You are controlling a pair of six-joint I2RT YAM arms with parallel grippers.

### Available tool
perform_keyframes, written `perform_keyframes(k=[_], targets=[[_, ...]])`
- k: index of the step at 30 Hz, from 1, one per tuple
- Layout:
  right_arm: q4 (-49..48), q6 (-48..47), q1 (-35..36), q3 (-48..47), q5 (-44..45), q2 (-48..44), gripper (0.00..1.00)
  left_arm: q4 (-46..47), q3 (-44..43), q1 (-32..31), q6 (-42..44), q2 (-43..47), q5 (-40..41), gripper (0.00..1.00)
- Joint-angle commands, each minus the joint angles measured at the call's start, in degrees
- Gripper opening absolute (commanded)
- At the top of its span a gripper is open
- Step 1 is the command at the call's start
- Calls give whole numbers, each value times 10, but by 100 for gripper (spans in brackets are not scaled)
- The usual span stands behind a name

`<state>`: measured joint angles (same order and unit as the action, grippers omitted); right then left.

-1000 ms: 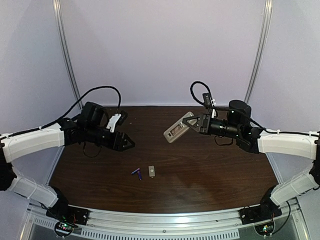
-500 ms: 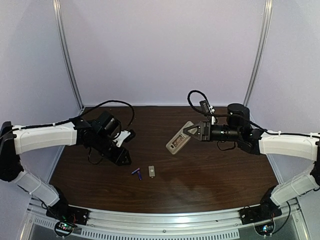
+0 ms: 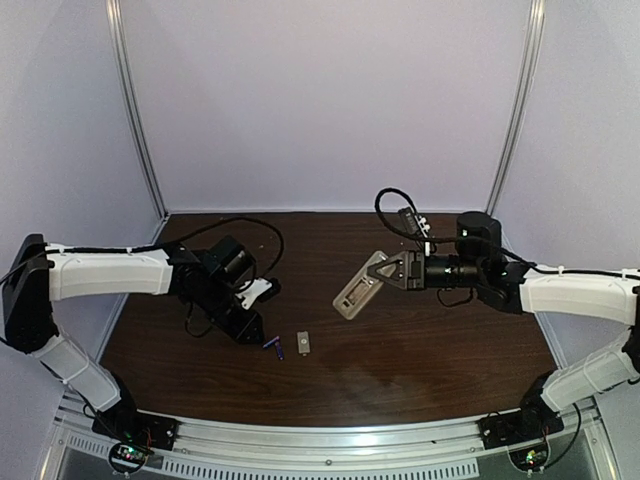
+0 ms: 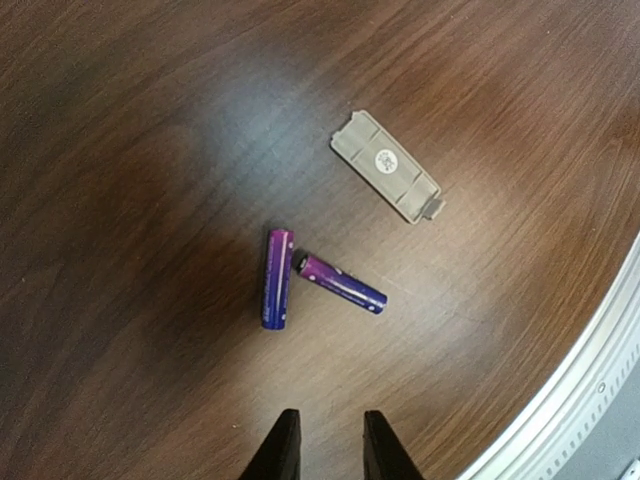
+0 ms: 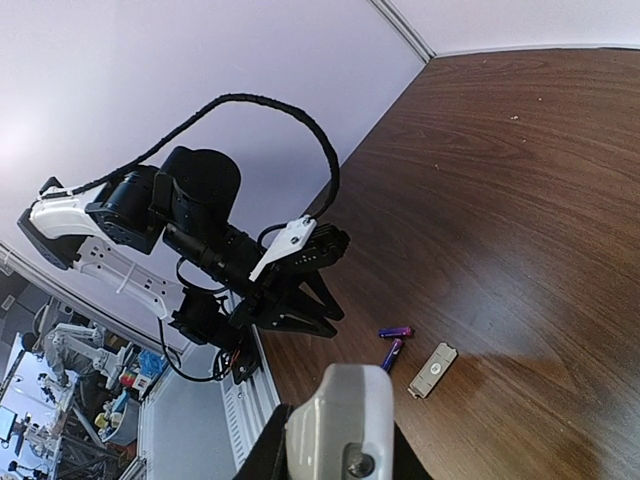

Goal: Load the batteries into the remote control
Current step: Pick up the battery from the center of the board.

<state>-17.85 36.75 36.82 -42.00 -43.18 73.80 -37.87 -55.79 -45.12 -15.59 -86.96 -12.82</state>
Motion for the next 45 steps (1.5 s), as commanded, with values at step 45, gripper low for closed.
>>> perform_keyframes(k=[45], targets=[[-152,175,-24,80,-77,77,0,27,-78,-24,119,-165,96,24]])
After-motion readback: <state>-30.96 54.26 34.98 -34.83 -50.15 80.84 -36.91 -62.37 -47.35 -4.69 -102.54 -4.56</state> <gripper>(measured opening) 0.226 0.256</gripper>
